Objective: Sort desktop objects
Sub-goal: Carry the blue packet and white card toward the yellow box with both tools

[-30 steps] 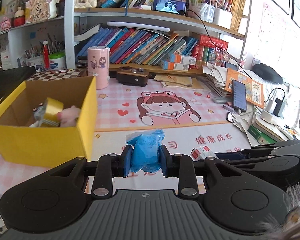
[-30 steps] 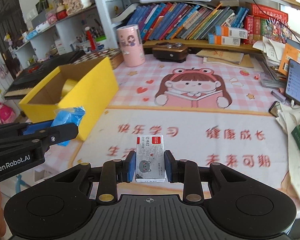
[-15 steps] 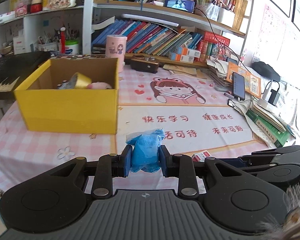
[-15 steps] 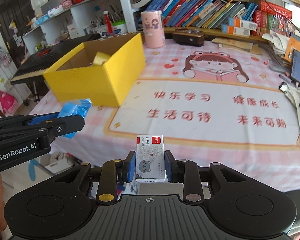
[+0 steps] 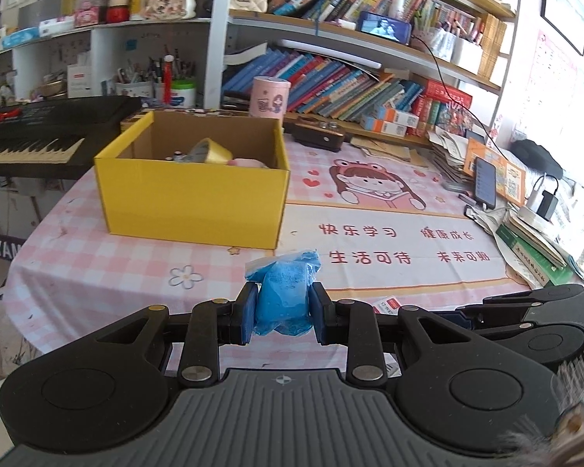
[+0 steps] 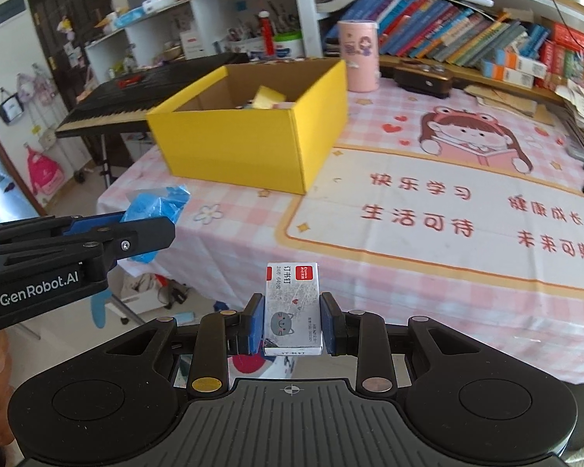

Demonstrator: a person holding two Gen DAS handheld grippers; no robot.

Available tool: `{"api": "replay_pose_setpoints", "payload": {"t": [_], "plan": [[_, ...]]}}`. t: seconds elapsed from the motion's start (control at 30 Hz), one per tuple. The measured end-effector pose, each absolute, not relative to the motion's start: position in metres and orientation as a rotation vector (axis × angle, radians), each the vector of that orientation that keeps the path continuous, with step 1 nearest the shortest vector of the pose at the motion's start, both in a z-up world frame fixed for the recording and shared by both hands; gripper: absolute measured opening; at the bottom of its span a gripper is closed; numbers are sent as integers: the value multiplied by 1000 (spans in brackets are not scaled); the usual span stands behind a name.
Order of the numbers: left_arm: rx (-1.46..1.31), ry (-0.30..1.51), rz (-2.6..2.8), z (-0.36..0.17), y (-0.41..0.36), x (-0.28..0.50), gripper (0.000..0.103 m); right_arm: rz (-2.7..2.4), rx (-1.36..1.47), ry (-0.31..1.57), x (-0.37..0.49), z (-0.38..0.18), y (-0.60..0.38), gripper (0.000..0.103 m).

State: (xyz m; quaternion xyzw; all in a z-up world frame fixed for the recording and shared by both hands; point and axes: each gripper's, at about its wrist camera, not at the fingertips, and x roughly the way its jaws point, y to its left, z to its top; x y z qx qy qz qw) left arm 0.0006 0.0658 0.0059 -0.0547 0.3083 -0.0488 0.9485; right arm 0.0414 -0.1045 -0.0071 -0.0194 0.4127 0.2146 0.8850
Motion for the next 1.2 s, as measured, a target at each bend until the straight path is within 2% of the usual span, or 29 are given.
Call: {"api": "replay_pose_setpoints", "payload": {"t": [0.7,1.2], "plan": [[-164,624,5,6,95,-14,26,567,-115,866,42,-7,-63,30],[-191,635,72,4,95,34,26,641,-158,868,96,-8,-57,29]]}}
